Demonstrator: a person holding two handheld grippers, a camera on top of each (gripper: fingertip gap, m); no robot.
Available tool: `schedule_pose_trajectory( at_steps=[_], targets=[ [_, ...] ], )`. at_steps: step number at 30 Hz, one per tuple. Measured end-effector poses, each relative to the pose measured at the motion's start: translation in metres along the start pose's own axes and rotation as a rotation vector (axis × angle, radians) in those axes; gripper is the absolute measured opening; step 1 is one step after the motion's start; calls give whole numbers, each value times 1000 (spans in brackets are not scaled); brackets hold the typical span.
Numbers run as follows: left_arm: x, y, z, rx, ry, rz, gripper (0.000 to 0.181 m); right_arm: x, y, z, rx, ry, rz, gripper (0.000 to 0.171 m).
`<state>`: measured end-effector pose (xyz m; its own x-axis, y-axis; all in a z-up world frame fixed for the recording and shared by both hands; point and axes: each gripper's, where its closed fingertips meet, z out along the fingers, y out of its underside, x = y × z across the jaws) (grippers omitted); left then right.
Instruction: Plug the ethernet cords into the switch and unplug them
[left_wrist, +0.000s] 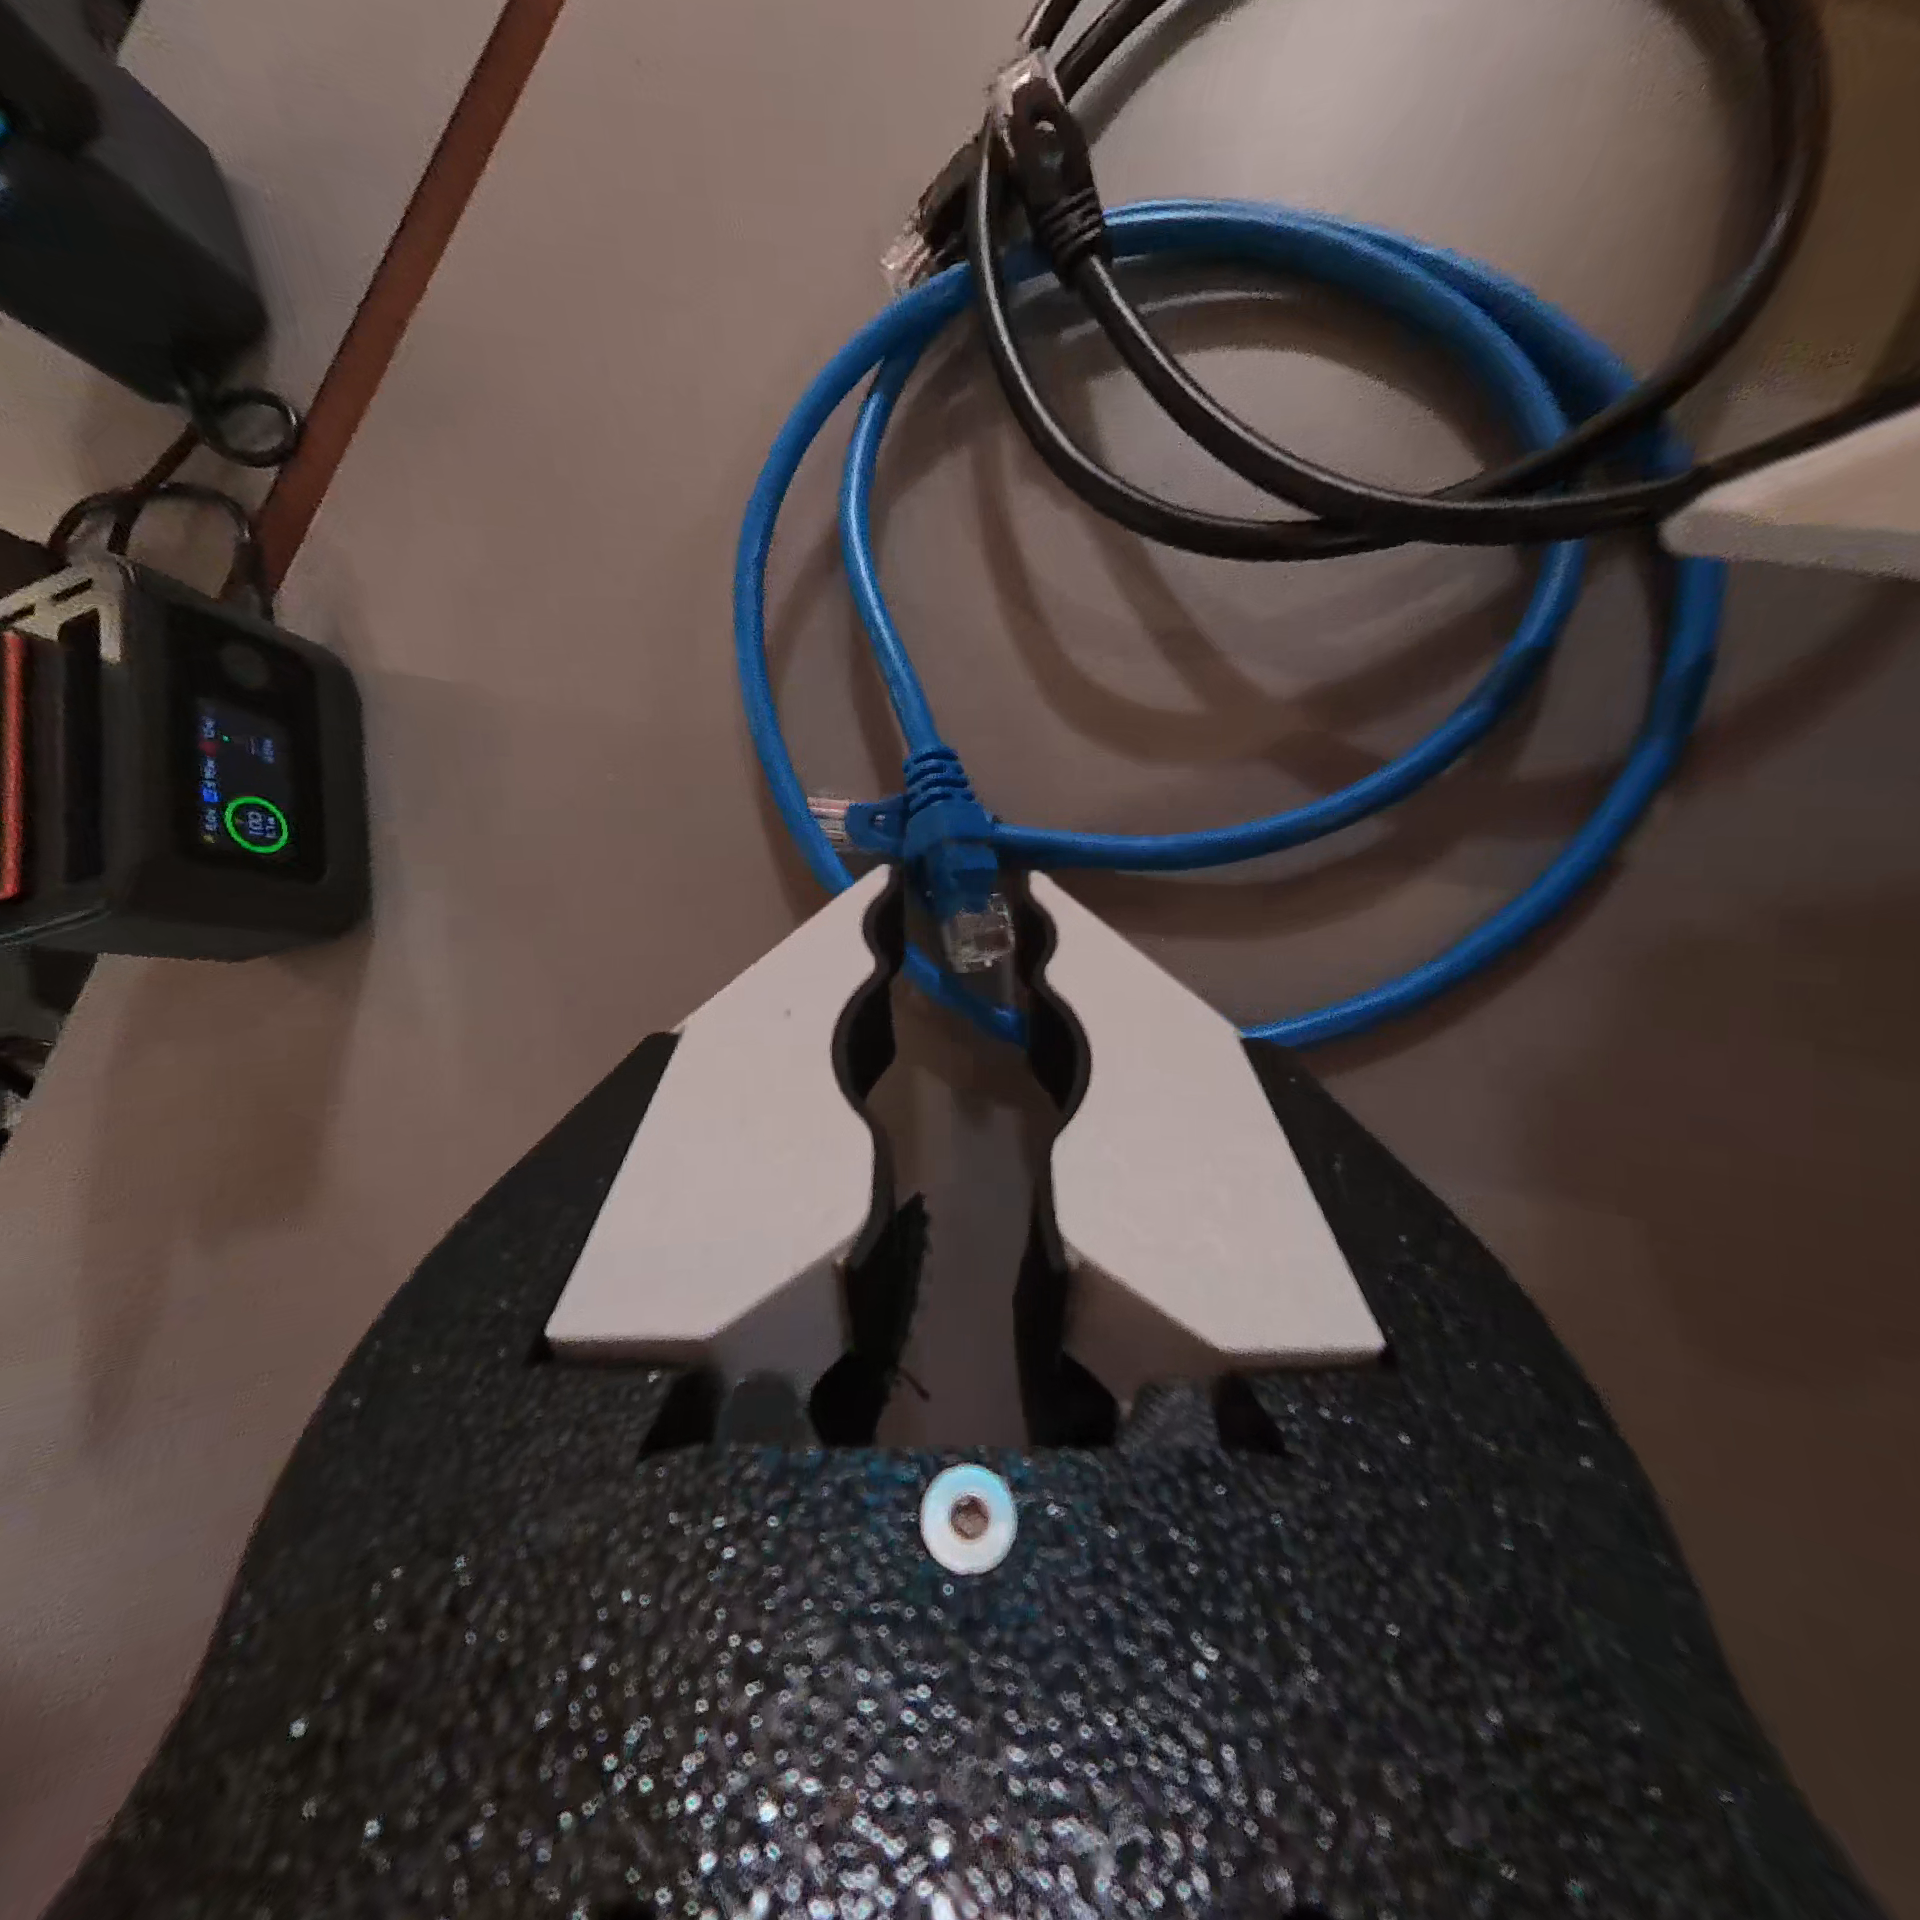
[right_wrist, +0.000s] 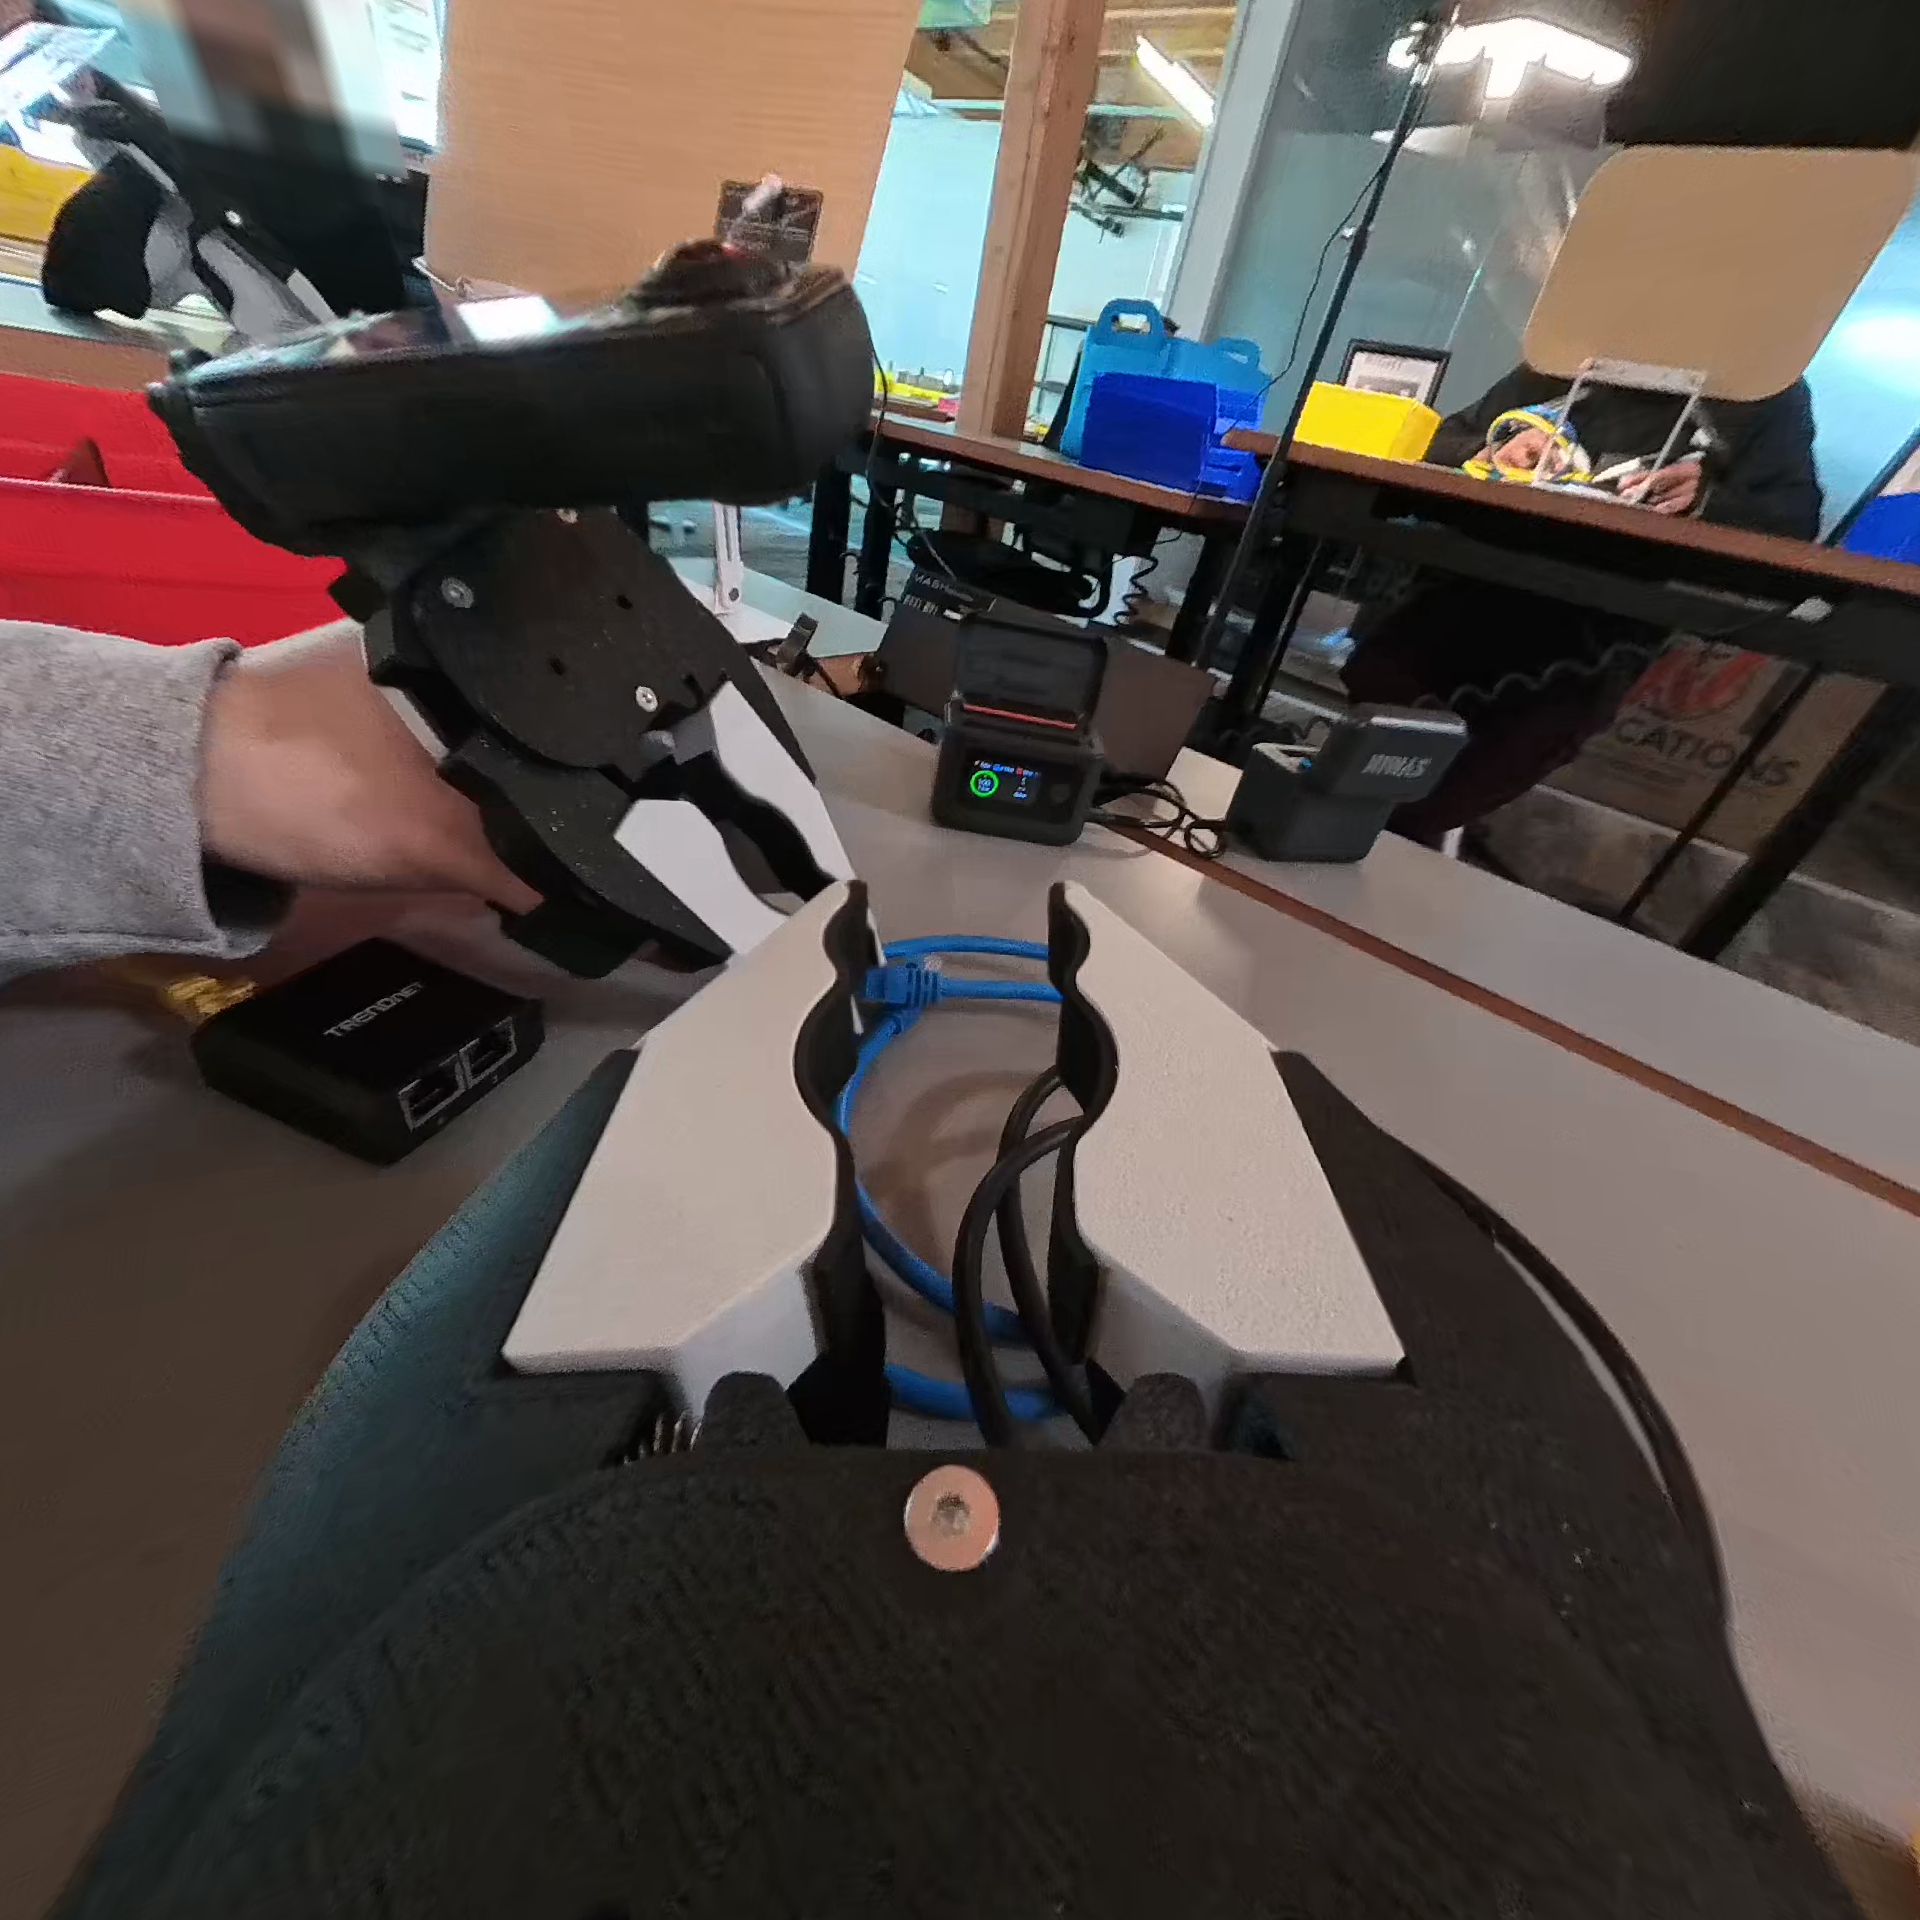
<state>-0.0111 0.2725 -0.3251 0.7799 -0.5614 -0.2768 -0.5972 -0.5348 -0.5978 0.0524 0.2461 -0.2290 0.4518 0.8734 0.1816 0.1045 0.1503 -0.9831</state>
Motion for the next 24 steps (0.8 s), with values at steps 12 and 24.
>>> schedule_pose_trajectory(
  at_steps=[12,24],
  targets=[
    [-17,-30,-51,199,-480,604,13,-21,10,3,-136,-314,561,30],
    [25,-67,-117,426,-784,709,13,-34,-37,1,188,-554,1207,35]
  ],
)
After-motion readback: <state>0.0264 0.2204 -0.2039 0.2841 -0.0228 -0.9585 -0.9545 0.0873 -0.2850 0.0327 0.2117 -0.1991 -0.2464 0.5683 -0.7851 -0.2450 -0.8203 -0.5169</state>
